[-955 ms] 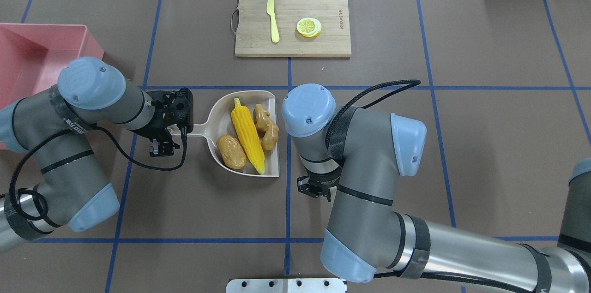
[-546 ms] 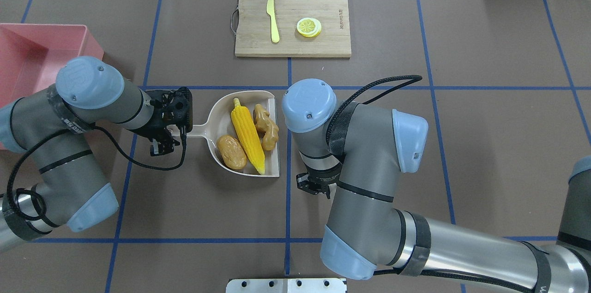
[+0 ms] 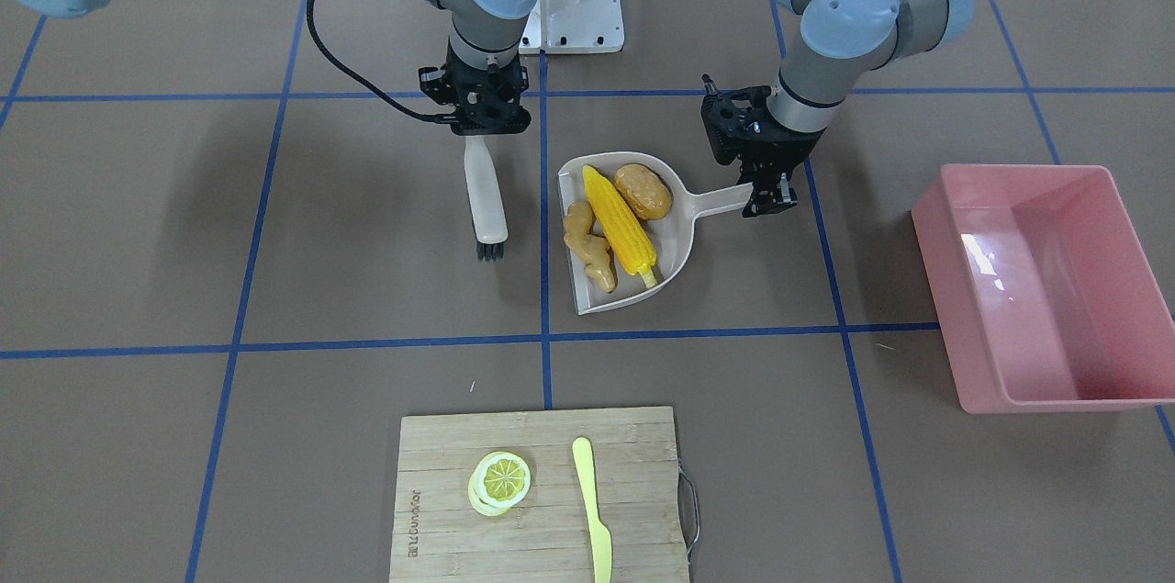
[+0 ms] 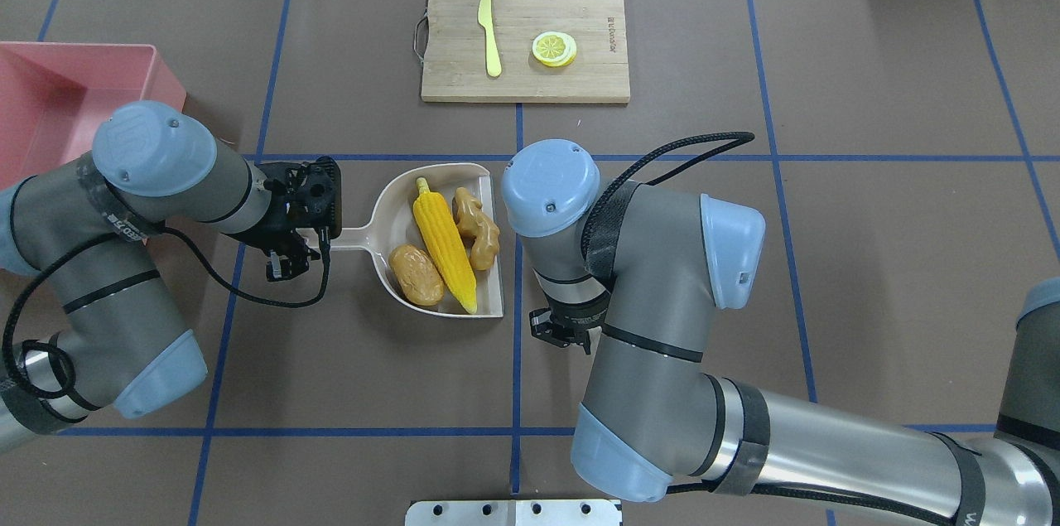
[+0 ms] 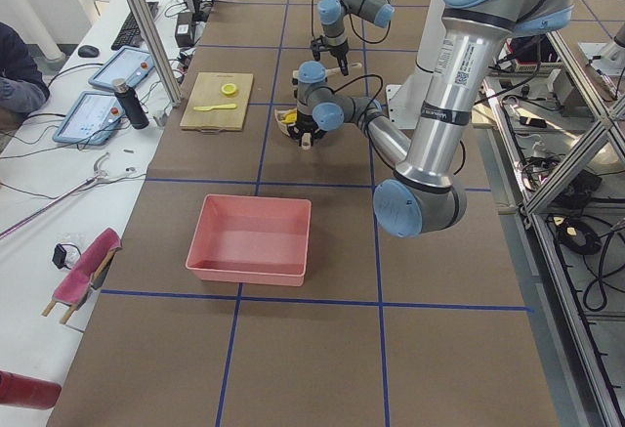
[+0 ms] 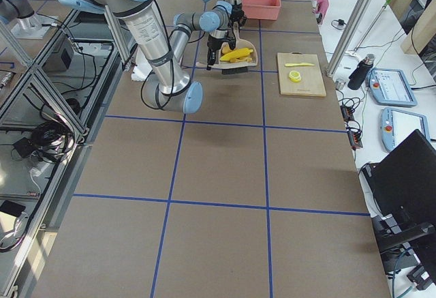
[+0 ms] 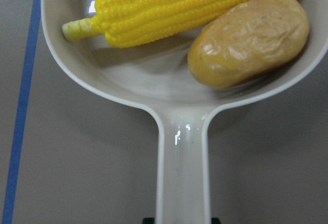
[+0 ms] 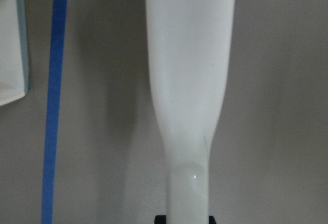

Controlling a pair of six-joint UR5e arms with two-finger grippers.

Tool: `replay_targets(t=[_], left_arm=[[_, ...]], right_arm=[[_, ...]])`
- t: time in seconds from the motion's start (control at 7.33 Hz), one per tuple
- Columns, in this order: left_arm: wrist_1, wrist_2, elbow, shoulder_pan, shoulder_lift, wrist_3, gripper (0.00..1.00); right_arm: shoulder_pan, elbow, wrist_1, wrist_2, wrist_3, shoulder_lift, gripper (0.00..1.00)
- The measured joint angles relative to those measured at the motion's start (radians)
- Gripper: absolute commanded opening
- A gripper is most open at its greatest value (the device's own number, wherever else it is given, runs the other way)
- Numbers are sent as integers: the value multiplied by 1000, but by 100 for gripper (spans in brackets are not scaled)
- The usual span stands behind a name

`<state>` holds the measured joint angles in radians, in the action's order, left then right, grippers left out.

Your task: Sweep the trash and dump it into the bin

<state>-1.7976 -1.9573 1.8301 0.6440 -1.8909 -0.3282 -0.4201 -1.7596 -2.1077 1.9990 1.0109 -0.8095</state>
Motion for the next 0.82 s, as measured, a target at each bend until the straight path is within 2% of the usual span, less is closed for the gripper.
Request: replay_targets(t=[0.41, 0.82], left_arm=[[-2, -2, 15, 2, 13, 0, 0], [-16, -3, 43, 3, 32, 25, 0]], right_arm=[[1, -1, -1, 0, 1, -2, 0], [1, -2, -2, 1, 2, -4, 0]])
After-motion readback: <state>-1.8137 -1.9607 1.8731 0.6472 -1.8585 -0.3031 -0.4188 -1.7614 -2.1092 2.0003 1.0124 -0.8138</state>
